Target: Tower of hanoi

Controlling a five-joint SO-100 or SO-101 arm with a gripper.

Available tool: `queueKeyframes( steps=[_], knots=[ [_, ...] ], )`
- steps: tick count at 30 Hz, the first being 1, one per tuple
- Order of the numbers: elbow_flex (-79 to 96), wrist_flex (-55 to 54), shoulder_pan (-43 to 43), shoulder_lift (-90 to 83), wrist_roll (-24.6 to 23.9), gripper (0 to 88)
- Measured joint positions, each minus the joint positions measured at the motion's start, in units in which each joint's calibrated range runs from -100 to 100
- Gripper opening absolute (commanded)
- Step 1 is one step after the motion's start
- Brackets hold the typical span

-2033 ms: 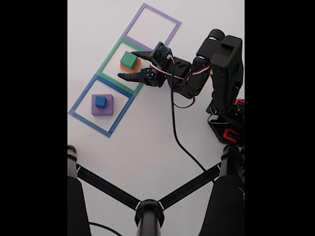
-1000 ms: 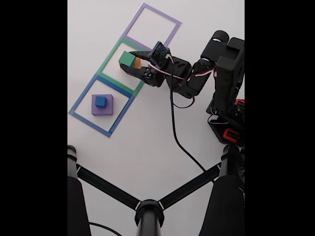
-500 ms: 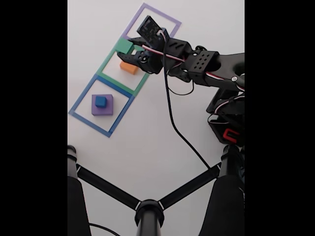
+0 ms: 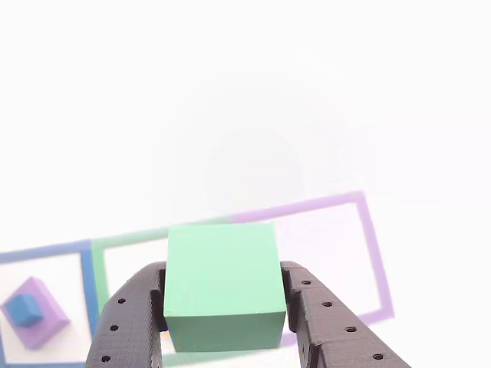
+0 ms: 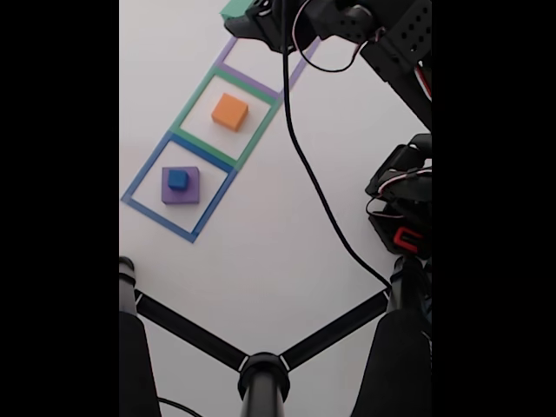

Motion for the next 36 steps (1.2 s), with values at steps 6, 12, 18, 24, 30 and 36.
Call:
queueKeyframes(
  steps=[6, 12, 18, 24, 30, 36],
  knots=[
    [-17.1, 17.3, 2.8, 0.3, 0.0, 4.8],
    [-17.6, 19.2, 4.9, 0.3, 0.0, 5.2],
    [-2.7, 10.0, 7.2, -3.2, 0.0, 5.4],
    [24.3, -13.2, 8.8, -7.5, 0.0, 5.4],
    [49.8, -42.2, 9.6, -6.6, 0.0, 5.3],
    [66.1, -70.6, 9.8, 2.4, 0.0, 5.3]
  ],
)
